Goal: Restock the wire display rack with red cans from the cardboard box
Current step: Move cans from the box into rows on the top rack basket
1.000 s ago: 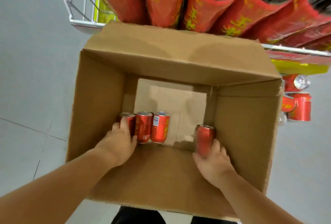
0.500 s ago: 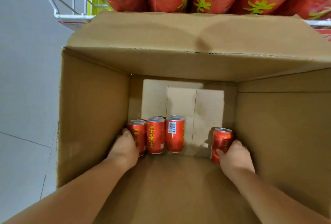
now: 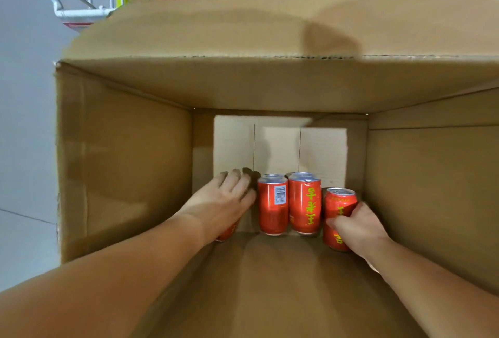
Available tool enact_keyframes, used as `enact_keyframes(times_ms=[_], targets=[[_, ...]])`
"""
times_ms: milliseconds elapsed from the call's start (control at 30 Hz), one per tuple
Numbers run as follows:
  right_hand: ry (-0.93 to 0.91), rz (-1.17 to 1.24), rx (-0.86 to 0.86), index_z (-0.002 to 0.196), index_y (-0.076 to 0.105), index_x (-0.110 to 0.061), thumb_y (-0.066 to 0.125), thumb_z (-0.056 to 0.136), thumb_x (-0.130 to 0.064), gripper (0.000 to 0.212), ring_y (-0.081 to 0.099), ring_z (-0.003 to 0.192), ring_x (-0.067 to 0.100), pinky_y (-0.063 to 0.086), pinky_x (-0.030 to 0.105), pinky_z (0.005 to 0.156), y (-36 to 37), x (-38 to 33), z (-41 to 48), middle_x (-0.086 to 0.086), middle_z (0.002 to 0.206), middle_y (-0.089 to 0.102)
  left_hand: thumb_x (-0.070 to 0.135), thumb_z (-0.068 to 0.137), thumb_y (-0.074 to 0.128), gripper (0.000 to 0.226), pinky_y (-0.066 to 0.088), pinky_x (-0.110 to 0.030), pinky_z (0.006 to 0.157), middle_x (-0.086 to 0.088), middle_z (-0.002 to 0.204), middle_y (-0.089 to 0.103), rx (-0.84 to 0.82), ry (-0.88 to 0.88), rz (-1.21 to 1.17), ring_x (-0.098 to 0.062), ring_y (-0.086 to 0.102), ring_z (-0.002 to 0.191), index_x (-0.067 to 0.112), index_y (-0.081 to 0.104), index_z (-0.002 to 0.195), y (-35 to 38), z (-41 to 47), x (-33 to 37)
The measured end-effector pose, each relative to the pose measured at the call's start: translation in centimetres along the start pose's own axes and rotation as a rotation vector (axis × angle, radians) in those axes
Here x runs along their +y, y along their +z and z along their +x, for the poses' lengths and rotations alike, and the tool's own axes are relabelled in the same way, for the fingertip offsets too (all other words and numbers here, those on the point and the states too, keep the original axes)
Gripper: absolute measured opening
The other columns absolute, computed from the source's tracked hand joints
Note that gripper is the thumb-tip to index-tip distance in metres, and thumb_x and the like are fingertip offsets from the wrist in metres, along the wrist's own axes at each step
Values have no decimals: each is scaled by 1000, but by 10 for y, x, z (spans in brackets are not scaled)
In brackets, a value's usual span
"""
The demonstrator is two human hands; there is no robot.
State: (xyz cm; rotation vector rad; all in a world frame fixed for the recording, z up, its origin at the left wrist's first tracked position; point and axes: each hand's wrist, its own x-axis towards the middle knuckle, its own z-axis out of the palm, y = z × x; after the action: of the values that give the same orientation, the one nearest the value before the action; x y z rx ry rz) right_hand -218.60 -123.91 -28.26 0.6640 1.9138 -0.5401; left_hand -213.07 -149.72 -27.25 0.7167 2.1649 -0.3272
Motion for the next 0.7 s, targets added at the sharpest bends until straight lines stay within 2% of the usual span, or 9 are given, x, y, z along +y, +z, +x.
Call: enact_keyframes(times_ms=[67, 133, 200, 267, 333, 400, 467, 600, 700], targets=[[-21, 34, -8, 83, 56, -22, 71, 80, -5, 22, 59, 82, 19, 45, 32, 79, -1, -1, 2, 3, 88, 62, 19, 96, 62, 76, 16, -53, 123, -25, 163, 11, 16, 180, 181, -45, 15, 150, 12, 17, 156, 1, 4, -3], [-30, 50, -7, 87, 58, -22, 73, 79, -7, 22, 61, 84, 19, 45, 32, 79, -1, 0, 5, 3, 91, 64, 19, 95, 64, 74, 5, -55, 124, -22, 164, 13, -49, 331, 356, -43, 11, 153, 13, 24, 157, 3, 9, -5], [-22, 67, -10, 87, 57, -23, 74, 78, -8, 24, 62, 89, 22, 47, 33, 81, 0, 0, 7, 3, 93, 64, 16, 93, 66, 75, -1, -58, 122, -22, 165, 14, -89, 397, 479, -43, 9, 153, 12, 26, 157, 9, 15, -3], [-20, 67, -9, 90, 59, -21, 75, 77, -9, 23, 62, 89, 22, 49, 34, 82, 0, 1, 9, 5, 94, 65, 12, 88, 69, 79, 3, -60, 122, -23, 163, 20, -74, 461, 591, -44, 13, 152, 9, 28, 156, 15, 21, 4], [-25, 57, -9, 99, 61, -19, 77, 75, -12, 30, 63, 90, 23, 50, 34, 83, 1, 2, 13, 5, 96, 66, 9, 88, 68, 71, 16, -57, 124, -21, 157, 35, -120, 510, 647, -42, 25, 148, 6, 36, 152, 23, 25, 10], [-31, 80, 2, 104, 58, -21, 79, 73, -12, 38, 63, 92, 21, 50, 34, 83, 1, 3, 14, 2, 97, 65, 5, 89, 66, 59, 37, -54, 111, -21, 146, 47, -207, 438, 554, -42, 41, 136, 7, 47, 145, 29, 27, 8], [-40, 112, 11, 107, 56, -20, 80, 74, -11, 42, 62, 93, 21, 50, 33, 82, -1, 3, 14, 1, 98, 63, 7, 91, 67, 55, 45, -52, 98, -23, 141, 47, -271, 306, 424, -43, 45, 126, 10, 48, 142, 27, 24, -1], [-78, 188, 12, 108, 57, -20, 83, 75, -12, 43, 63, 93, 20, 50, 33, 83, -13, -8, 0, 1, 100, 65, 17, 93, 66, 58, 45, -46, 106, -12, 144, 42, -310, -27, -75, -33, 43, 131, 17, 43, 146, -2, 7, -13], [-140, 196, -3, 111, 57, -24, 84, 76, -16, 45, 64, 96, 19, 53, 38, 91, -31, -23, -24, -1, 101, 66, 23, 88, 71, 61, 49, -39, 102, -5, 136, 46, -225, -261, -505, -24, 46, 125, 25, 45, 143, -34, -15, -22]])
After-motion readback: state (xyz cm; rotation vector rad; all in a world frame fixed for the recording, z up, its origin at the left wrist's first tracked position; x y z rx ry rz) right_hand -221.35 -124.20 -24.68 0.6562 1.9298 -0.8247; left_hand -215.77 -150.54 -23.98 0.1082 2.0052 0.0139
